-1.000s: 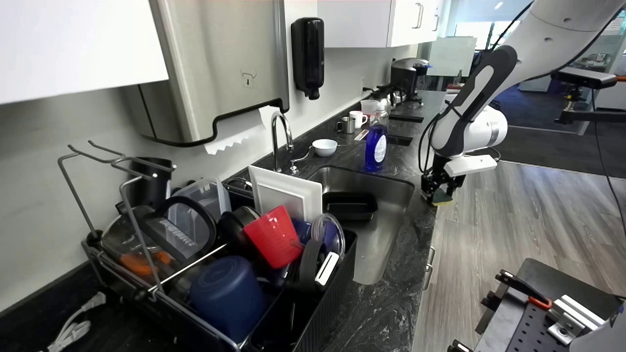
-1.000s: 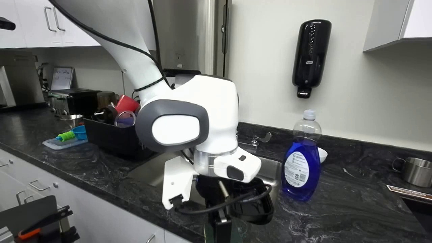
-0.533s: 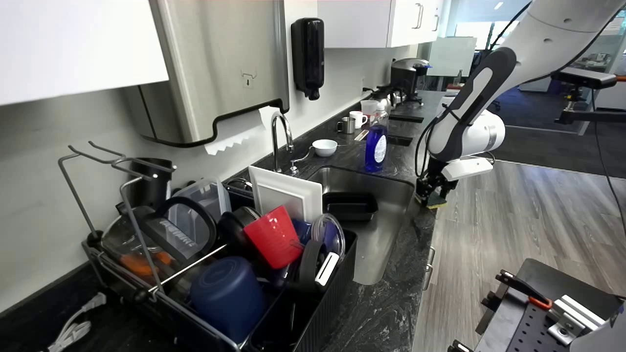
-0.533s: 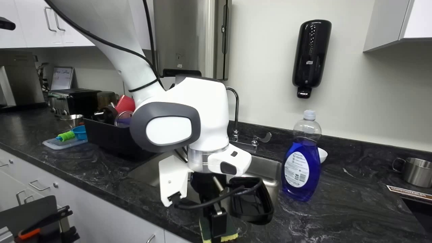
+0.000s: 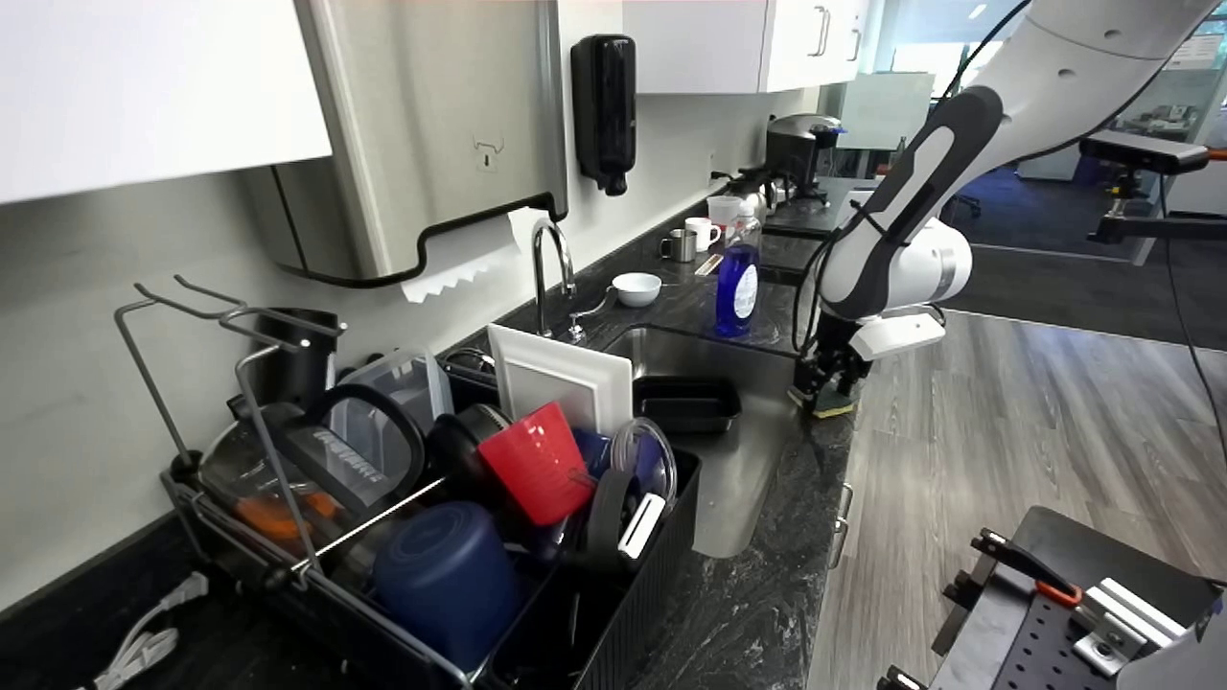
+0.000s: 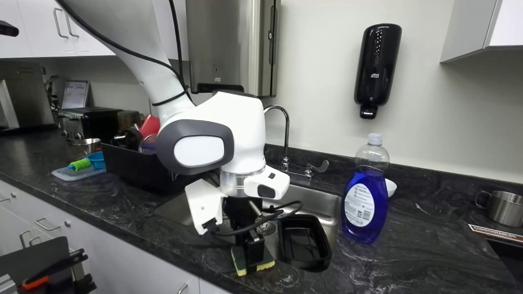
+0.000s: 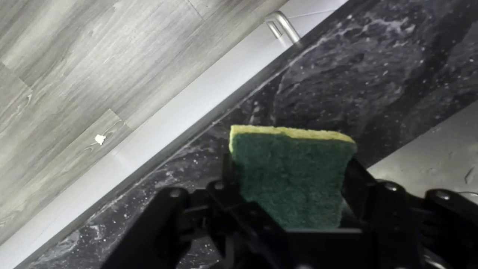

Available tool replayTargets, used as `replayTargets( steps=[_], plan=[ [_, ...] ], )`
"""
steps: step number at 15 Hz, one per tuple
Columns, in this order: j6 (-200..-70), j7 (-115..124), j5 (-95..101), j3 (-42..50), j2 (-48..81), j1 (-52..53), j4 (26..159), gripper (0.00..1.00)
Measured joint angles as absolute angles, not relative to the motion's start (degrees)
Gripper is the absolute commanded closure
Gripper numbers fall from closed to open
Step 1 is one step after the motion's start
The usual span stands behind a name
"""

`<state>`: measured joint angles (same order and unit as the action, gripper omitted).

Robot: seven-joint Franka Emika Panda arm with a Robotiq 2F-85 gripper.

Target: Use the sponge to wipe the counter.

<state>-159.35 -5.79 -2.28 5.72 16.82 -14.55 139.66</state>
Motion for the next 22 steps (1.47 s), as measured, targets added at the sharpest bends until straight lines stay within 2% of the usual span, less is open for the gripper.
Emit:
replayTargets(
  steps=[10,22],
  plan=[
    [-159.35,-6.08,-1.13,11.65,18.03,-15.15,137.31,0.56],
    [-159.35,-6.09,-1.16,8.23,18.53,-14.59,137.51,0.56]
  ],
)
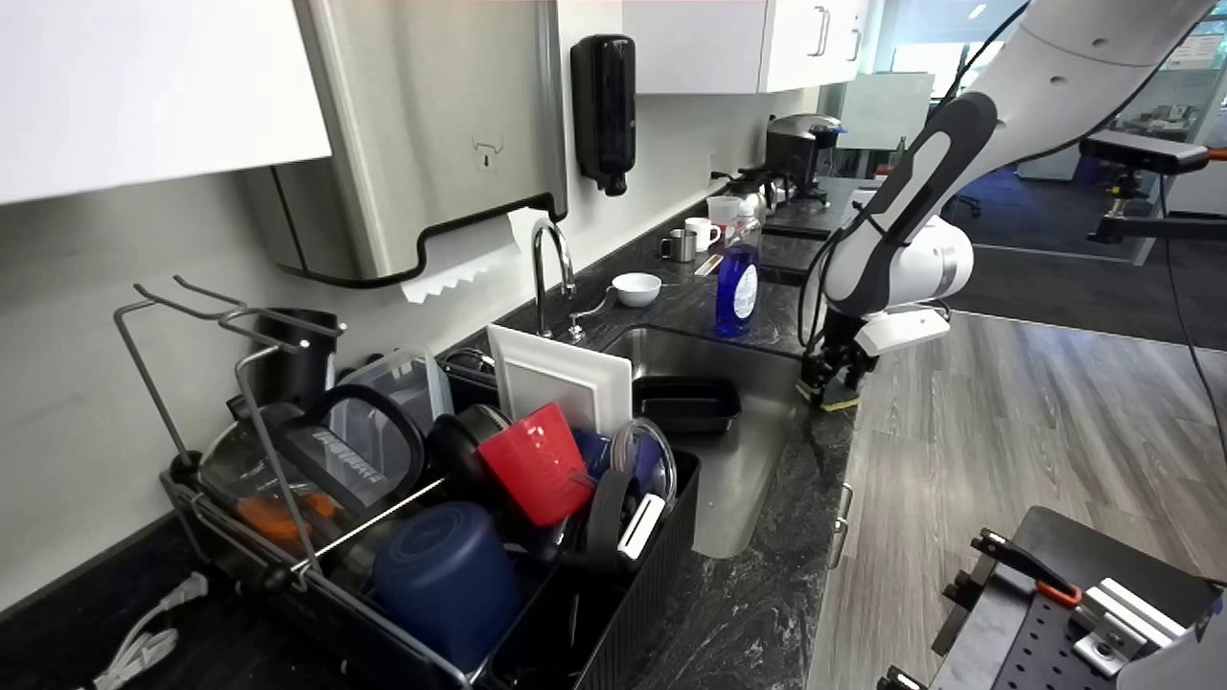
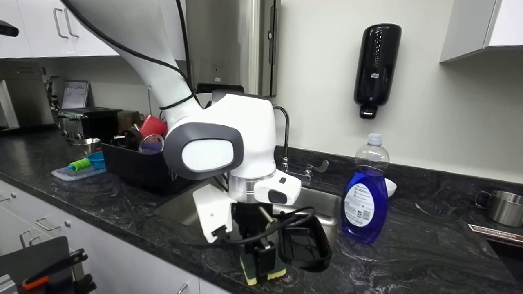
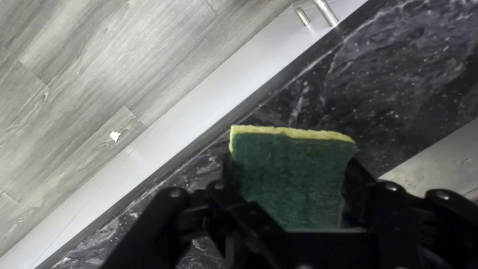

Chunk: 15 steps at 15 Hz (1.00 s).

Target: Use the sponge to wipe the counter.

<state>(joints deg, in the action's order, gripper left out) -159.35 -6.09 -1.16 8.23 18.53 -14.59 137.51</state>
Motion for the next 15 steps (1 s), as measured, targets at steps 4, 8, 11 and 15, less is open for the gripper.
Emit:
replayTargets(
  steps=[4,8,11,15],
  plan=[
    [-159.33,-6.09,-1.23,7.37,18.12,-14.42,138.18,0.56],
    [-159.39,-5.53,-1.23,7.38,17.43,-13.77,139.31,0.56],
    [-159.40,-4.36,-1.08,7.47,15.92,-12.52,141.60,0.56],
    [-159.41,-1.51,0.70,8.39,13.49,-10.39,145.22,0.56]
  ],
)
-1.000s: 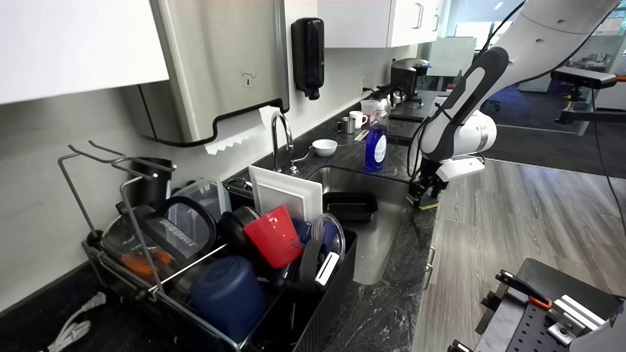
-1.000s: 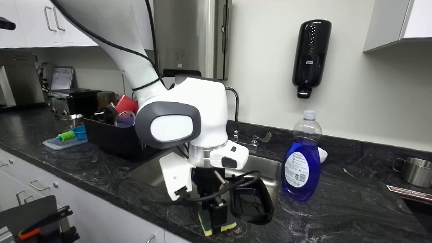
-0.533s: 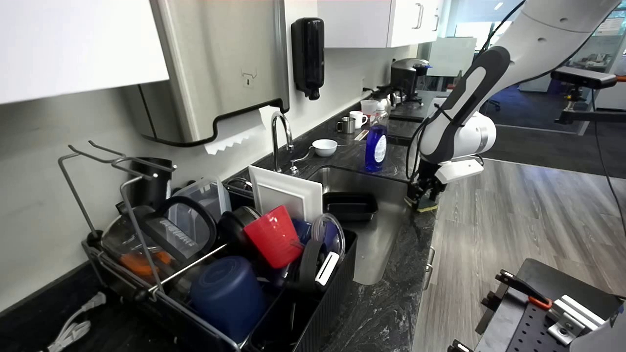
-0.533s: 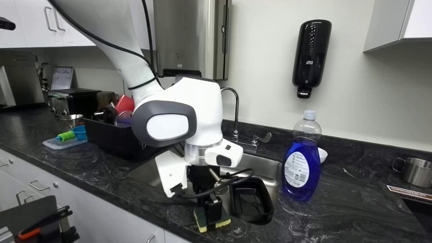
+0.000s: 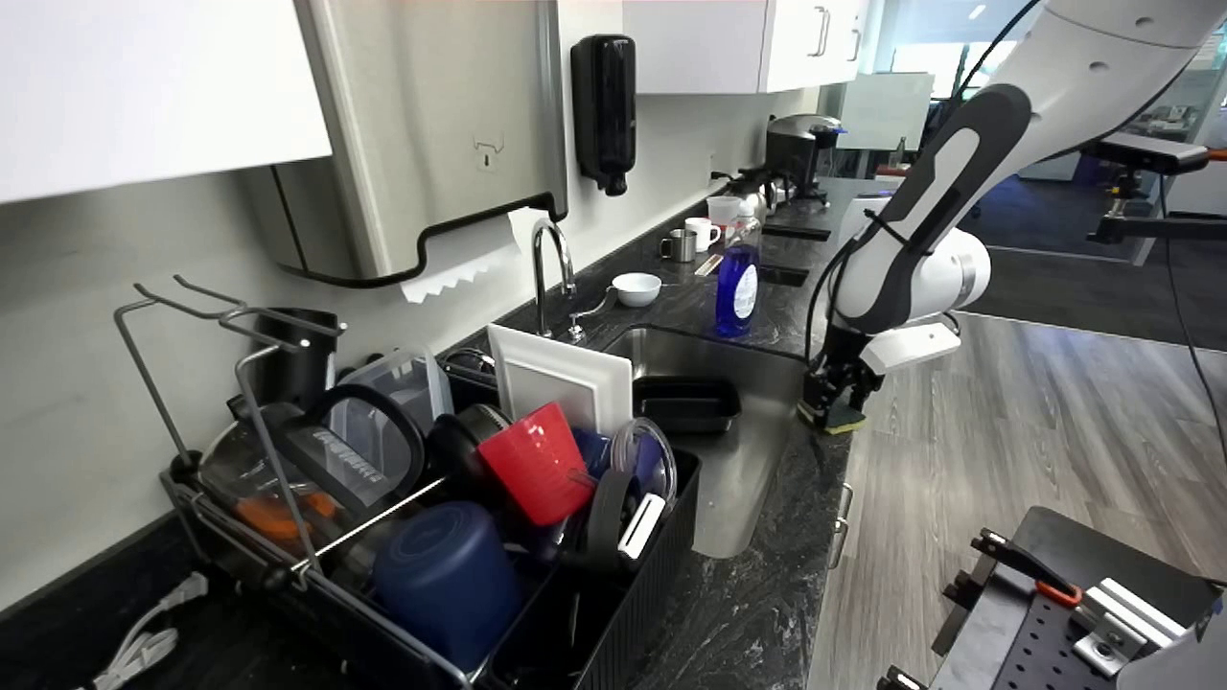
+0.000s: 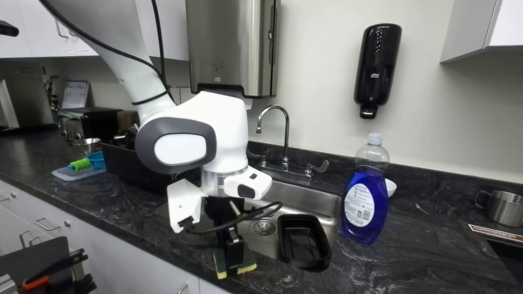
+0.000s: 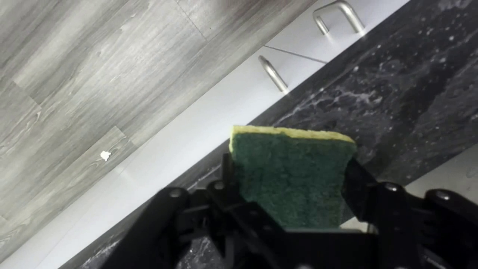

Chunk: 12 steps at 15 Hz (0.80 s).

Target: Use the sponge to wipe the counter.

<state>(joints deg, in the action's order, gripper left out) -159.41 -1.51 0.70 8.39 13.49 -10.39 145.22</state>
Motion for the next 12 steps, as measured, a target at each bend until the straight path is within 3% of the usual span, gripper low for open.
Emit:
replayTargets(
  steps=[12],
  plan=[
    [-160.01,-0.52,2.41,13.62,13.17,-9.73,146.11,0.56]
  ],
)
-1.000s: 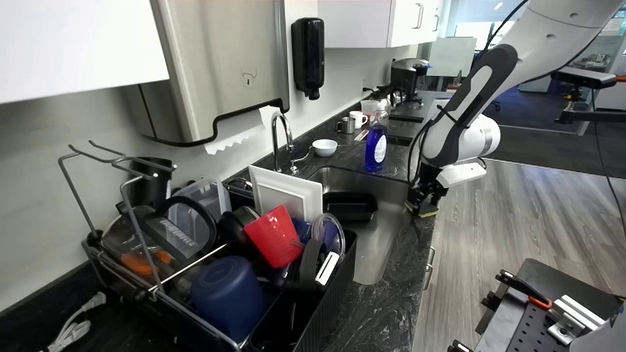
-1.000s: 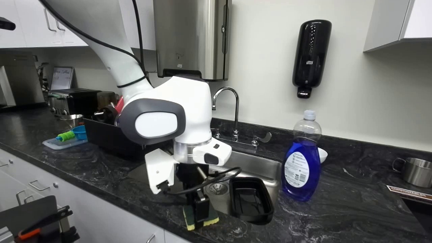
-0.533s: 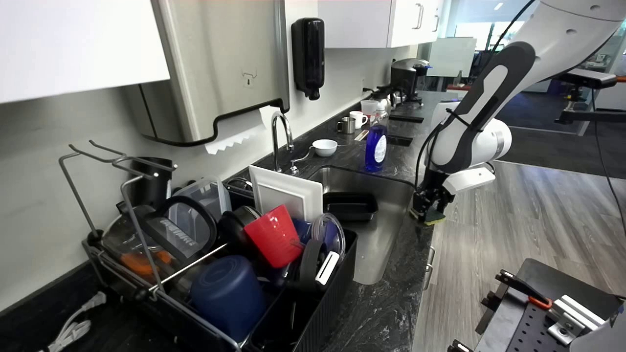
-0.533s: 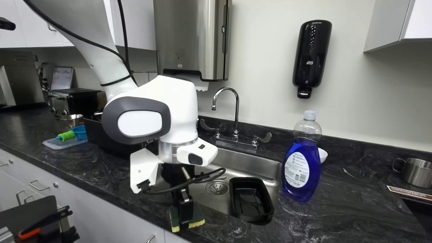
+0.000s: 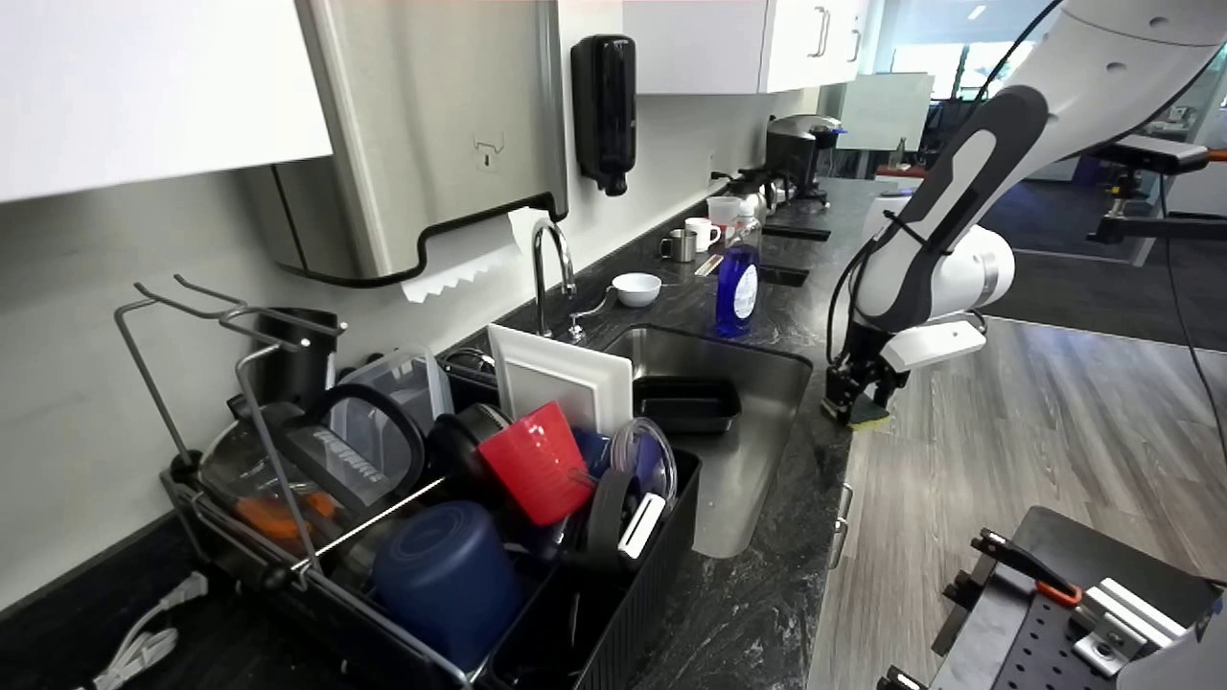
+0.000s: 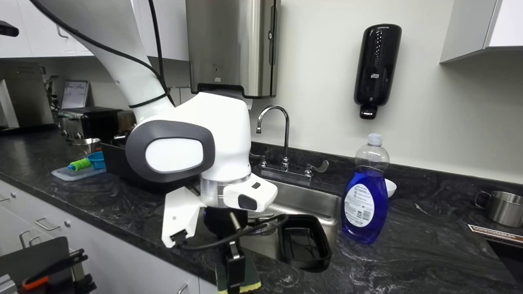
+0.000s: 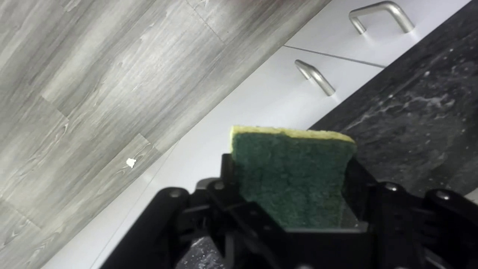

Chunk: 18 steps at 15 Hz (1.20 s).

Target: Use the sponge to wipe the counter.

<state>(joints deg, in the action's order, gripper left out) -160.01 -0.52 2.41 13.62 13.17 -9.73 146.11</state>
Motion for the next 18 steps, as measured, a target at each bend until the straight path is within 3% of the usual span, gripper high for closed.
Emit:
replayTargets(
  steps=[18],
  plan=[
    [-159.90,-0.52,2.41,9.16,13.22,-6.88,146.00,0.56]
  ],
)
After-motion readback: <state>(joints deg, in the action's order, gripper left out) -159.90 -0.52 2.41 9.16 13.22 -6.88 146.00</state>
